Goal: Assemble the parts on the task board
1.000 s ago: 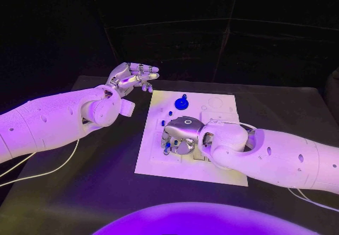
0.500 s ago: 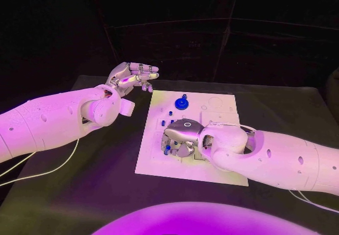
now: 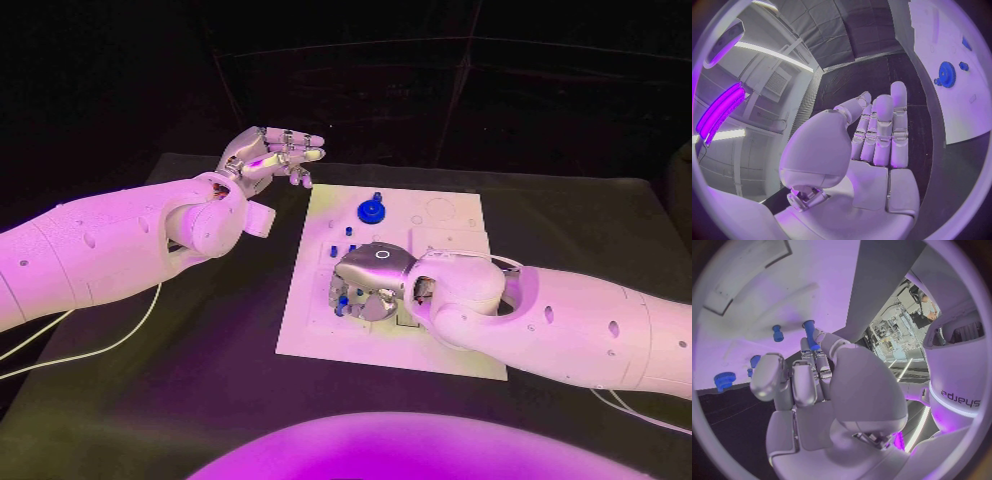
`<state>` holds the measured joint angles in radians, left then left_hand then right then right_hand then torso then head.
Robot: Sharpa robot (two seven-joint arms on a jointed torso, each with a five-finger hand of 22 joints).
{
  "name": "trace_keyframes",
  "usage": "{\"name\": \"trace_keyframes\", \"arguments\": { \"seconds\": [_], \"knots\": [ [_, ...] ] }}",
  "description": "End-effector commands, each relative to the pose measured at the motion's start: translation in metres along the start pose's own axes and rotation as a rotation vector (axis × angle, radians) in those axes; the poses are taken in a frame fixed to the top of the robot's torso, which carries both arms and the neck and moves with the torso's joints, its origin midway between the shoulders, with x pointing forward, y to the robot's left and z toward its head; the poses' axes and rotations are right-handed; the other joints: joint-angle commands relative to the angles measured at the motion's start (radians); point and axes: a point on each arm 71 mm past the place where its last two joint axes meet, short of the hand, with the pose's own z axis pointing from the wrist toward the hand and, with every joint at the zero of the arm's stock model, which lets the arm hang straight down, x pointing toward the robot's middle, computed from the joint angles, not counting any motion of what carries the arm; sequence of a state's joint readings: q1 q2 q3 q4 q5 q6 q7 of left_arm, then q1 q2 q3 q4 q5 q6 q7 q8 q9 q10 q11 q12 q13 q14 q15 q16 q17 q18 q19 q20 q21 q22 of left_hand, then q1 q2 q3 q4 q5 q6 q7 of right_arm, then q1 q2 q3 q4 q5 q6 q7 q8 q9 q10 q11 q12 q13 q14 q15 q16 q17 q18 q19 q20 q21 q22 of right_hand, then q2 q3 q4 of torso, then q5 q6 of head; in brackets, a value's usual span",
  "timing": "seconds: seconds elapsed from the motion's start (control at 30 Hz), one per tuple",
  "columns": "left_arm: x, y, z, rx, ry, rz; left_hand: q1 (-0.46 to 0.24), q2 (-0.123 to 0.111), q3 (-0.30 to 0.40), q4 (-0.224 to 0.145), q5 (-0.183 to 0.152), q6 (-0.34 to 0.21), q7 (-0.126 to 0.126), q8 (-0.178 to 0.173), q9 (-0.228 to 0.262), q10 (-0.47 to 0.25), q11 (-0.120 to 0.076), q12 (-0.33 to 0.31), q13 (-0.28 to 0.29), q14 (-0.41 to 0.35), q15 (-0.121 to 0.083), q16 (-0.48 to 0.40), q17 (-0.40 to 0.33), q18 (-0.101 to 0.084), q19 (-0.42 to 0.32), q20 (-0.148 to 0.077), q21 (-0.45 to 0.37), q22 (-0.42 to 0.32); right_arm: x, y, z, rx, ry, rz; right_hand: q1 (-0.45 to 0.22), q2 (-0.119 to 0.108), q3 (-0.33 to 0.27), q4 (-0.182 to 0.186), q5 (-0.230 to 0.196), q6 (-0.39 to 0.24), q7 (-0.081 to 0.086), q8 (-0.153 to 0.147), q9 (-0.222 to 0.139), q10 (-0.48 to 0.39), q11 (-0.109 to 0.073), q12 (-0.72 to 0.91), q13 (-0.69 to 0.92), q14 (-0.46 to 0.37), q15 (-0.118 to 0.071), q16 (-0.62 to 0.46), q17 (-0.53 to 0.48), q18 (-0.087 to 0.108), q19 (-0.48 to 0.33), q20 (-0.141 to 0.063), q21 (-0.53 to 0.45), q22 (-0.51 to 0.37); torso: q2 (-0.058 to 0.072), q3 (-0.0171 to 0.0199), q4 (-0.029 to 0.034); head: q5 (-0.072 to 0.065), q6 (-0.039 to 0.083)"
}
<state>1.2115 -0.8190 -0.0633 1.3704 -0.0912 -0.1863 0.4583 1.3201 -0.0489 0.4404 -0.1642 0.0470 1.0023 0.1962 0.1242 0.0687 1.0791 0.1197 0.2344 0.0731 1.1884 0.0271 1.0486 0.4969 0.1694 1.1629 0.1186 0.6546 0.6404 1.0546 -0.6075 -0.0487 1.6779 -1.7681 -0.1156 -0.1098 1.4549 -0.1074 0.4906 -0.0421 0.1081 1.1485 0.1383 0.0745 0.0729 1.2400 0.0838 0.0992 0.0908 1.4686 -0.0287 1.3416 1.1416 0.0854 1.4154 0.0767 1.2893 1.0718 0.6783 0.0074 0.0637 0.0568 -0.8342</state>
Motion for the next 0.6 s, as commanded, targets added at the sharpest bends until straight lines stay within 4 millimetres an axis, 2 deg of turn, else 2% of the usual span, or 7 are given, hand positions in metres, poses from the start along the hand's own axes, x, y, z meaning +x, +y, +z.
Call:
{"name": "trace_keyframes", "arguments": {
  "seconds": [0.03,0.6],
  "knots": [
    [0.0007,-0.0015,0.0002,0.005,0.009,-0.008,0.009,0.0,-0.003,0.0,0.002,-0.006,-0.001,0.004,-0.001,-0.008,-0.002,0.004,-0.002,-0.006,-0.002,-0.003,-0.001,0.013,-0.007,0.001,-0.006,-0.002,0.0003,0.0,0.0016,0.014,0.01,-0.051,-0.027,-0.007,0.005,0.001,0.007,-0.007,0.003,-0.007,-0.002,0.012,-0.017,-0.008,-0.002,0.029,0.009,0.001,-0.004,0.009,-0.01,0.001,0.003,-0.003,0.0,-0.0002,0.0007,0.0,-0.002],
    [0.0009,-0.0014,0.0001,0.005,0.011,-0.009,0.01,0.001,-0.006,-0.002,0.002,-0.008,0.0,0.005,-0.001,-0.01,-0.001,0.007,-0.002,-0.007,-0.002,-0.002,-0.003,0.013,-0.007,0.001,-0.006,-0.002,0.0019,0.0049,0.0072,0.008,0.032,-0.1,-0.056,-0.024,-0.004,0.002,0.027,-0.017,0.004,-0.009,-0.003,0.006,-0.015,-0.02,-0.004,0.028,0.012,0.0,-0.005,0.01,-0.012,0.005,0.002,-0.004,0.0,0.0006,0.0001,0.001,-0.004]
  ]
}}
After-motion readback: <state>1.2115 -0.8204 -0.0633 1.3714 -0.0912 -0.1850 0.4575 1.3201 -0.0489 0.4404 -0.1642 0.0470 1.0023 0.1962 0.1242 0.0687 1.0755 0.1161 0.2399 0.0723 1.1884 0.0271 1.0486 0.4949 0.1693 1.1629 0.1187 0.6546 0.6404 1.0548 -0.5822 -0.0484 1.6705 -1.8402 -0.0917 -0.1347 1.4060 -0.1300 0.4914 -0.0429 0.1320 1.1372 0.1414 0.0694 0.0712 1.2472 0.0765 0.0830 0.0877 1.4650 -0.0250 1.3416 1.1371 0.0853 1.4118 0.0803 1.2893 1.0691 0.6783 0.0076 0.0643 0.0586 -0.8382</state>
